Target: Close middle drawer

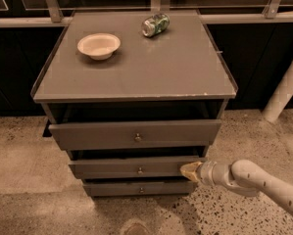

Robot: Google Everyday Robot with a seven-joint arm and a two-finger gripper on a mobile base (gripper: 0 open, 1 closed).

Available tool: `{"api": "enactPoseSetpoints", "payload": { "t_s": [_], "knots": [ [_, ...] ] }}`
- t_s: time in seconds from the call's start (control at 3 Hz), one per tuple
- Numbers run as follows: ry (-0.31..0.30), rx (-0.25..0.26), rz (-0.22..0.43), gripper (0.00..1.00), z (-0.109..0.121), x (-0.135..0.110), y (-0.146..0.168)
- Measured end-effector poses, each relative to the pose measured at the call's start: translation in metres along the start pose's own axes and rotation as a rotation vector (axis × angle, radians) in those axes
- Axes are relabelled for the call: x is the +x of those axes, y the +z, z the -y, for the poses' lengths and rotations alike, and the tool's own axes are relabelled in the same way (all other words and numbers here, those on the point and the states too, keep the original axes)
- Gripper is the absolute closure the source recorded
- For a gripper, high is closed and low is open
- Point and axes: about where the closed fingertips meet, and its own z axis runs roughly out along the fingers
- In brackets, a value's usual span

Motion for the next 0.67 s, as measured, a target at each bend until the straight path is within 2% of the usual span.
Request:
{"api": "enactPoseSetpoints", "payload": {
  "t_s": [0.33,0.67],
  "knots": [
    [-0.011,0.006,0.02,1.0,0.0071,-0.0127,0.0106],
    [-0.01,0.006,0.021,1.0,0.0059,-0.0124,0.0106]
  ]
}}
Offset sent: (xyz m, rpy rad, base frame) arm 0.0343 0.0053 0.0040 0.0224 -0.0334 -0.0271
